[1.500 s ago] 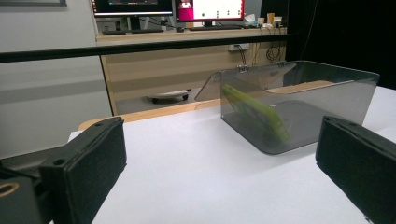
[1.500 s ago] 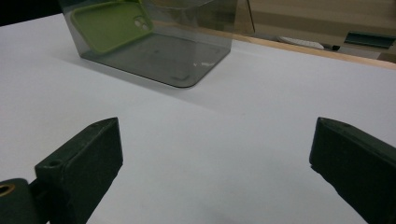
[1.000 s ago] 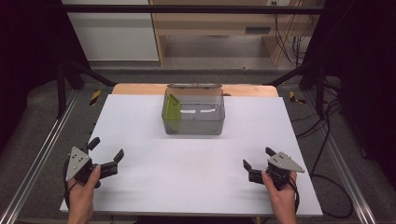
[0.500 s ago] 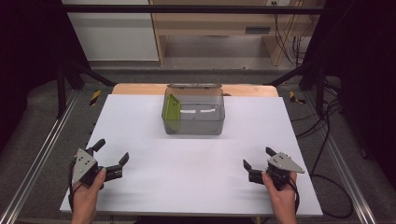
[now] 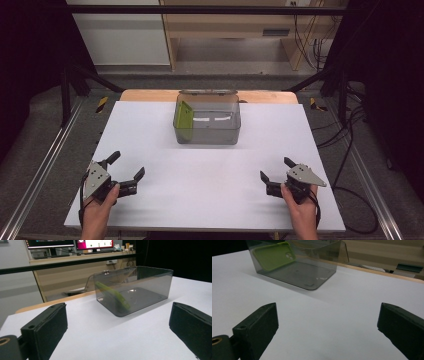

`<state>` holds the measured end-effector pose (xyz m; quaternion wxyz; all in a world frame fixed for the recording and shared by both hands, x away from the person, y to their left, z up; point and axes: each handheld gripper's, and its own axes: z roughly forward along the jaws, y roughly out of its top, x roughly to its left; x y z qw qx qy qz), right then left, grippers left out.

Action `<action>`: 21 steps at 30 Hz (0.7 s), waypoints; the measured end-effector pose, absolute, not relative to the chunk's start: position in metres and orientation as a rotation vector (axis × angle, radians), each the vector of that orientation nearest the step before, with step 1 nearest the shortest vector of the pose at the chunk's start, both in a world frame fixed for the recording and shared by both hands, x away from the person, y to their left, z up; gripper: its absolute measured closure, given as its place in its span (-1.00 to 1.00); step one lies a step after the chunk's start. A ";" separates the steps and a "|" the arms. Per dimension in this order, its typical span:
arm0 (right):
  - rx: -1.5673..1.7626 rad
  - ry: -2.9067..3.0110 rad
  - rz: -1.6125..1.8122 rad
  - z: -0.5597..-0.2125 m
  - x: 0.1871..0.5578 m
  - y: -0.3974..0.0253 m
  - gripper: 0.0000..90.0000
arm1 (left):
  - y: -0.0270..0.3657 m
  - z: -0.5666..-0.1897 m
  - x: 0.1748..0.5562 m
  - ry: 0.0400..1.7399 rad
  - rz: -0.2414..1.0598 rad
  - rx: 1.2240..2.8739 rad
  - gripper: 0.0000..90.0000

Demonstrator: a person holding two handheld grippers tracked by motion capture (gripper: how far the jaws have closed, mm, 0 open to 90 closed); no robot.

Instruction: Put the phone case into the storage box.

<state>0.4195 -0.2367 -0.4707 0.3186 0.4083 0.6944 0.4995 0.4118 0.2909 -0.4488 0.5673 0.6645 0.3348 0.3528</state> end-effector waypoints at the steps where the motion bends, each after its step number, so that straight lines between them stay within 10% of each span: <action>1: 1.067 1.826 1.317 -0.471 0.420 -0.237 -0.92 | 0.290 -0.449 0.412 0.786 0.820 1.565 -0.97; 21: 1.057 1.783 1.401 -0.473 0.425 -0.235 -0.92 | 0.249 -0.455 0.416 0.757 0.723 1.596 -0.97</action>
